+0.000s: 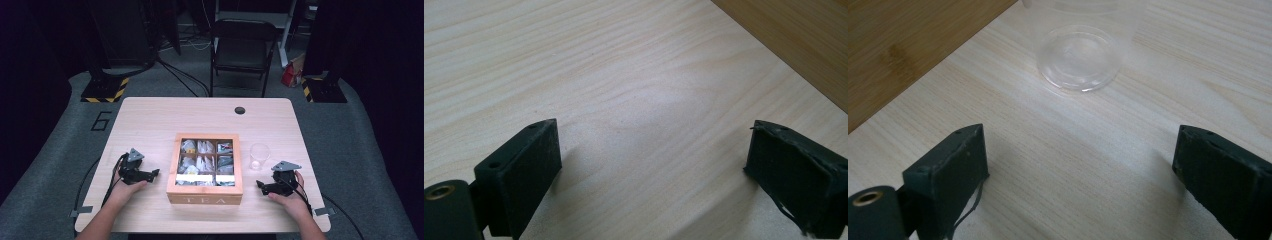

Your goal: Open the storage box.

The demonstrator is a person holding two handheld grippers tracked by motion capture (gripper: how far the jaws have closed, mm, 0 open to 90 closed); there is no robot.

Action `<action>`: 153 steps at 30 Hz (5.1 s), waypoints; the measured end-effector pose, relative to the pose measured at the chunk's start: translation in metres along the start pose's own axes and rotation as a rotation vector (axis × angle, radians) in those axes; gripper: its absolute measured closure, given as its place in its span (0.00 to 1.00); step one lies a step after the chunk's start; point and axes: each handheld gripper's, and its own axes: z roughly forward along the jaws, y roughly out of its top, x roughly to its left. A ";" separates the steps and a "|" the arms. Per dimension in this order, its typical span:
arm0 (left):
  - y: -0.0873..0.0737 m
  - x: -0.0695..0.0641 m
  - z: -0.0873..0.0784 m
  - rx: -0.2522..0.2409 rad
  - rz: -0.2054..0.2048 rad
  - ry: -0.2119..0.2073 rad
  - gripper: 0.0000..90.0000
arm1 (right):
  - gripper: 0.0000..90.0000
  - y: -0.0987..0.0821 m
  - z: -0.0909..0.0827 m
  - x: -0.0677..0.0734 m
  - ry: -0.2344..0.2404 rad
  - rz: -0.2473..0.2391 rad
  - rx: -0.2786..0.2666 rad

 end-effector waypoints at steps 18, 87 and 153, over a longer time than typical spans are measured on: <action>0.000 -0.002 0.001 -0.011 -0.021 0.006 0.08 | 0.07 -0.001 -0.001 0.000 0.003 -0.006 -0.003; 0.025 -0.059 -0.097 -0.104 0.013 -0.161 0.45 | 0.46 0.039 -0.072 0.054 0.135 -0.043 -0.141; -0.004 -0.111 -0.086 -0.099 0.138 -0.290 0.62 | 0.60 0.014 -0.055 0.100 0.295 -0.149 -0.118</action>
